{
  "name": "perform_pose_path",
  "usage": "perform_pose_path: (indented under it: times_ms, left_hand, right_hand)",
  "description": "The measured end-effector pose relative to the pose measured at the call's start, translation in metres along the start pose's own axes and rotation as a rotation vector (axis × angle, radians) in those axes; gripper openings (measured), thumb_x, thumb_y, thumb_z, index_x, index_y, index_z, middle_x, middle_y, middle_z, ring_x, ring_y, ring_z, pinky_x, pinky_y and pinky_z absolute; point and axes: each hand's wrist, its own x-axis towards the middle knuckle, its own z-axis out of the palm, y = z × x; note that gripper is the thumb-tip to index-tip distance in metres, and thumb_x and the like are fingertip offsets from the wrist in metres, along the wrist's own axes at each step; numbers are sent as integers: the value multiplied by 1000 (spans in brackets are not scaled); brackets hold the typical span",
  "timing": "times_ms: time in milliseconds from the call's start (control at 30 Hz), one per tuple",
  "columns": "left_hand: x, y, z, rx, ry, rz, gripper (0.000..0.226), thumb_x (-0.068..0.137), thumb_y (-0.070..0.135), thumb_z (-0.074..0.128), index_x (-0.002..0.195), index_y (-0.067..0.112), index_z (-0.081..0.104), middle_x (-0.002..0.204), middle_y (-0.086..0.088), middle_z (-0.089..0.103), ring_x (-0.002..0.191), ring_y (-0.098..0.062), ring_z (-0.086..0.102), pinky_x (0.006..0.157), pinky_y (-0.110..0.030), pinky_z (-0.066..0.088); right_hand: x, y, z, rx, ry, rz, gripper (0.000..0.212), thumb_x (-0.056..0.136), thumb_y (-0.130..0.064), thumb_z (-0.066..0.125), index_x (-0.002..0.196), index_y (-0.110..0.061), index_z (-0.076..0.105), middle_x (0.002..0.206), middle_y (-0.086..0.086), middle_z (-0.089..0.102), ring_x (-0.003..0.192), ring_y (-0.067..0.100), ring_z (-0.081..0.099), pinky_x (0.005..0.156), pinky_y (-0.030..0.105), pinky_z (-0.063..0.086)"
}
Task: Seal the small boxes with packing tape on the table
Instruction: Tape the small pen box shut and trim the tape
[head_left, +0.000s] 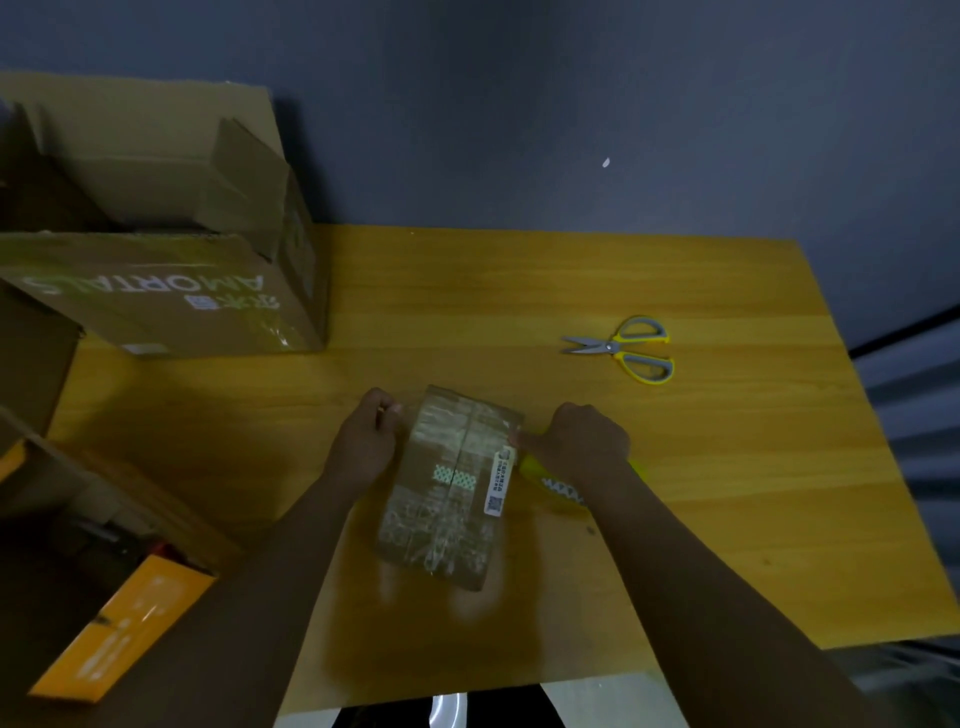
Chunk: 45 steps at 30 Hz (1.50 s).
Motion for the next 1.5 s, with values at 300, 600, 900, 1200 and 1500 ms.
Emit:
perform_pose_path:
  times_ms: [300,600,900,1200,1500]
  left_hand:
    - [1,4,-7,-23,-35,-49,30,100,32,46,75,18,38,67,-4,40,60,-18,41,58,-33,31]
    - [3,-1,1,-22,-14,-40,36,100,33,48,69,21,33,66,-2,36,60,-18,39,58,-33,30]
    - [3,-8,7,11,-195,-132,30,102,17,41,74,22,35,71,-4,40,59,-21,38,65,-39,33]
    - [-19,46,-10,103,112,9,30,104,26,40,114,6,60,95,-13,61,83,-29,56,70,-33,40]
    - [-26,51,15,242,20,-139,39,103,19,41,141,9,46,131,-13,58,114,-31,56,82,-33,44]
  right_hand:
    - [-2,-5,-4,-26,-25,12,66,85,-71,50,111,-11,60,112,7,61,104,29,61,71,35,41]
    - [-1,-7,-4,-21,-38,23,61,84,-71,51,104,-14,60,105,7,60,103,29,62,70,35,40]
    - [-6,-7,-3,-48,-26,12,70,88,-70,46,121,-10,56,119,8,59,109,30,59,74,35,40]
    - [-6,-7,-3,-75,-30,-2,57,88,-70,45,91,-14,53,78,3,45,98,29,62,67,35,39]
    - [-7,-10,-4,-69,-21,10,64,87,-71,47,110,-13,59,106,8,60,105,31,60,70,36,39]
